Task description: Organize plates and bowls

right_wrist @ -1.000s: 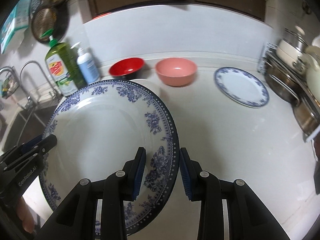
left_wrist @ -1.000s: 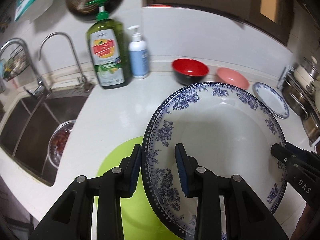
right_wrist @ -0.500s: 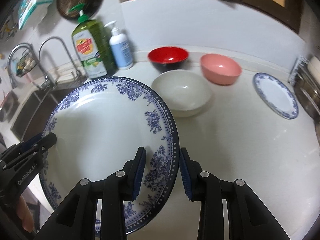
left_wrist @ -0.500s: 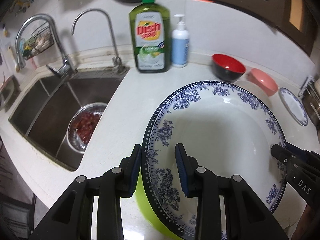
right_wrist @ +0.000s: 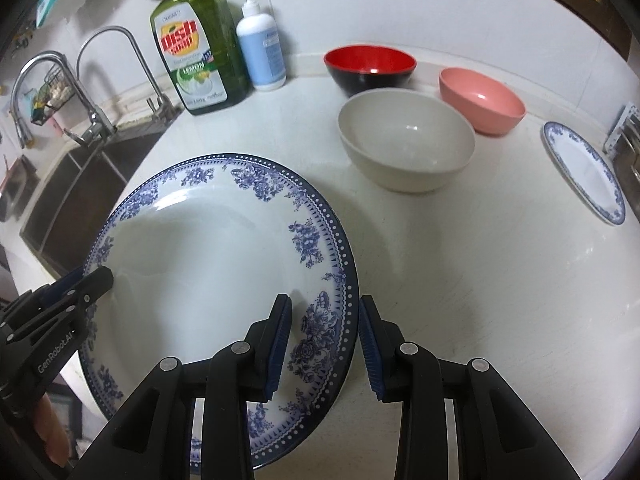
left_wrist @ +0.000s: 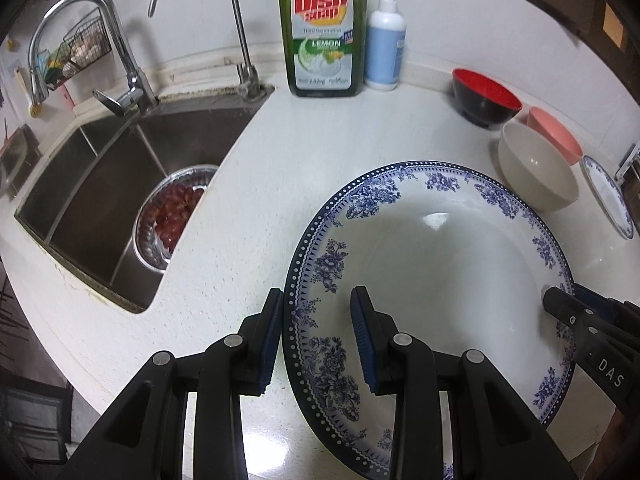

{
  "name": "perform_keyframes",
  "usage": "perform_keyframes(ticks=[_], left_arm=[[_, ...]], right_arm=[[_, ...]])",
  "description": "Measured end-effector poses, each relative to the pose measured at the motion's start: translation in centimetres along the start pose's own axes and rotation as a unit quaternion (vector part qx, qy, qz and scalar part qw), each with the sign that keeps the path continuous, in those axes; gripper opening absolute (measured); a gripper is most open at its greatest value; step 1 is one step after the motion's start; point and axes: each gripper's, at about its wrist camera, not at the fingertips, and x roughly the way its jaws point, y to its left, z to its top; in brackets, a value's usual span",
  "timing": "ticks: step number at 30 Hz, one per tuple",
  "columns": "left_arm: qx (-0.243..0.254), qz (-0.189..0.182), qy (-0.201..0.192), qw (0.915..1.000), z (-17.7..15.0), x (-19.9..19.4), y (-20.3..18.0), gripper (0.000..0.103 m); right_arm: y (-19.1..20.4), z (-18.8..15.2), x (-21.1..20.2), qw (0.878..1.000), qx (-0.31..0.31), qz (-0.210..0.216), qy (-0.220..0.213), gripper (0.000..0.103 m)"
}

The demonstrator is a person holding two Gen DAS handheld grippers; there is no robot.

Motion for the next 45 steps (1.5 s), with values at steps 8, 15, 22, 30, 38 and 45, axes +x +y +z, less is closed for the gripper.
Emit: perform_keyframes(ticks=[8, 15, 22, 30, 38, 45], left_arm=[[-0.009, 0.002, 0.024, 0.9997, -0.3, 1.5, 0.4, 0.035], [-0.011, -0.003, 0.035, 0.9993, -0.4, 2.1, 0.7, 0.035], [0.003, 0.000, 0.039, 0.9992, -0.7, 2.3, 0.4, 0.036], [0.017, 0.020, 0.009, 0.9996, -0.2, 1.1, 0.0, 0.065], [0.037, 0.022, -0.043, 0.9981, 0.9, -1.6, -1.4, 0.079], [0.067, 0.007, -0.094, 0.9932, 1.8, -4.1, -3.7, 0.079]], right_arm=[[0.4, -0.4, 1.5, 1.000, -0.005, -0.005, 0.024, 0.035], [1.1, -0.3, 2.1, 0.999, -0.018, -0.012, 0.032, 0.036], [1.7, -0.4, 2.2, 0.998, -0.042, -0.026, 0.031, 0.036], [1.1, -0.3, 1.6, 0.999, -0.038, -0.031, 0.017, 0.052], [0.3, -0.1, -0.4, 0.999, -0.031, -0.022, -0.017, 0.052], [-1.7, -0.1, -2.9, 0.998, -0.008, -0.031, -0.060, 0.062]])
